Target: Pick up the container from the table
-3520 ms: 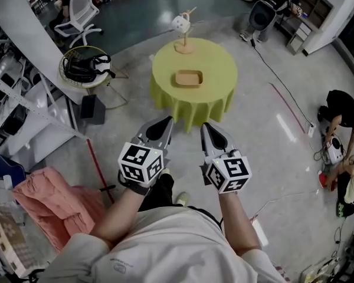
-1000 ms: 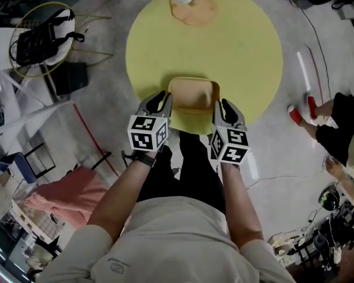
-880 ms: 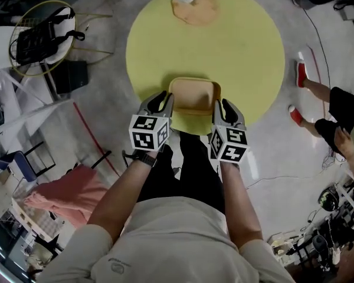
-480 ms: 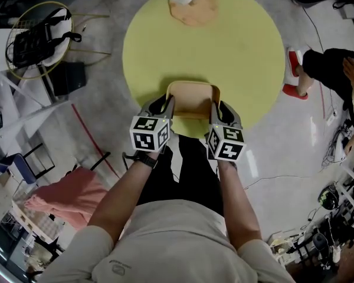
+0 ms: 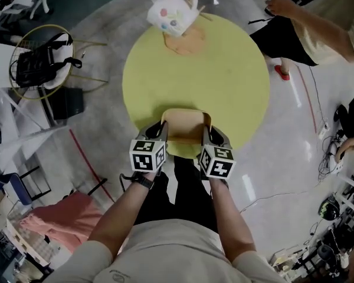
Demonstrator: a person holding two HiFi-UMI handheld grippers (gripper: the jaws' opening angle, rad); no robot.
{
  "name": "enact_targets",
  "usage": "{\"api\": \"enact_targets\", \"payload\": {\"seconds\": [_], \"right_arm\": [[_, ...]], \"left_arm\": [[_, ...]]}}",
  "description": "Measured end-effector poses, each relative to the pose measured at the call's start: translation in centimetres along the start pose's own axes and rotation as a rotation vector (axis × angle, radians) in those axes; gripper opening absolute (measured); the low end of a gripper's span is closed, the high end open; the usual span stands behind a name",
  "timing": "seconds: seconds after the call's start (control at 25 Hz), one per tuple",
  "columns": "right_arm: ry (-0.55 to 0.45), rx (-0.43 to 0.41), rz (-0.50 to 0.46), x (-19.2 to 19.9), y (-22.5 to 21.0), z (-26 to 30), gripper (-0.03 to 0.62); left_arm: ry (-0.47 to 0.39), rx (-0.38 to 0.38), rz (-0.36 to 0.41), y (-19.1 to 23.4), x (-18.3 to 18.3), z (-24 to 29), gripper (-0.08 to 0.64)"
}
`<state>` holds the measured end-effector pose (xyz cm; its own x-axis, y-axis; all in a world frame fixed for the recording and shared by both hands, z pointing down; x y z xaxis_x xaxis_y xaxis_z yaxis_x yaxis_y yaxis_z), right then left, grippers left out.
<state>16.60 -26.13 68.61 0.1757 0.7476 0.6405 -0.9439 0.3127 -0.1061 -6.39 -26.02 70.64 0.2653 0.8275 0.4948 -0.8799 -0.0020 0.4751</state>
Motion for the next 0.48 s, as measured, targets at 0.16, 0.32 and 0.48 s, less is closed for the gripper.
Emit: {"api": "enact_targets", "payload": {"seconds": [0.16, 0.32, 0.48], "right_arm": [[0.015, -0.006, 0.005, 0.0, 0.8, -3.2, 0.040], [-0.012, 0.010, 0.005, -1.4, 1.2, -5.1, 0.040], [-0.070, 0.040, 0.005, -2.2, 2.2, -7.9, 0.040]], "left_arm": [[0.023, -0.003, -0.007, -1.3, 0.6, -3.0, 0.040], [0.012, 0.012, 0.014, -2.4, -0.9, -4.6, 0.040], [-0.024, 0.043, 0.058, -3.5, -1.9, -7.2, 0.040]]}}
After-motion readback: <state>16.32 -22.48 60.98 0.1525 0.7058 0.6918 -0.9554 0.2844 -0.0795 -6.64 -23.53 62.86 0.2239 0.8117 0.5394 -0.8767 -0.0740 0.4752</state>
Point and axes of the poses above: the fingertips, and each gripper's own axes: z forward along the fingers, y to its left, x out of its underside, the point moved 10 cm from there along -z, backward along the fingers, and after that the axes turned 13 degrees about -z, right-handed, at the moved point
